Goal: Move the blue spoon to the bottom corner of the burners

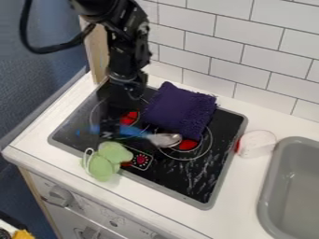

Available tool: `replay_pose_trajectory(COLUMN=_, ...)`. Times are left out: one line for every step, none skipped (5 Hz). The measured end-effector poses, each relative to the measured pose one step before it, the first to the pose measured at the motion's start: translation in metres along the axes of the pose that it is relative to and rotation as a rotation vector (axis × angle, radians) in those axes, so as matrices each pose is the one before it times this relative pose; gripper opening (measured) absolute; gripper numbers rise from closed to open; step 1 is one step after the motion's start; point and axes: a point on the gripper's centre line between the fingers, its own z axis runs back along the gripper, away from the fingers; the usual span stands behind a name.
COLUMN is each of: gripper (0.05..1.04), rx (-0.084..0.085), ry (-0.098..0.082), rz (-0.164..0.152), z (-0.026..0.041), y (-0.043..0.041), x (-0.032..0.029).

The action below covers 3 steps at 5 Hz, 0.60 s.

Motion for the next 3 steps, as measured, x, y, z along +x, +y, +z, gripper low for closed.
replay_pose_trajectory(gripper=0.417, rx=0.0069, ry=-0.0042, rz=-0.031, z=0.00081, y=0.00694, x=0.01413)
replay_pose_trajectory(gripper=0.417, rx=0.0031, ry=0.0135, rz=0.0013, z=-0.0043, y=0.00752, x=0.00303)
replay_pose_trajectory(gripper=0.417, rx=-0.0063, ry=0.0158, rz=-0.0334, z=-0.00968, y=0.00335, x=0.00108)
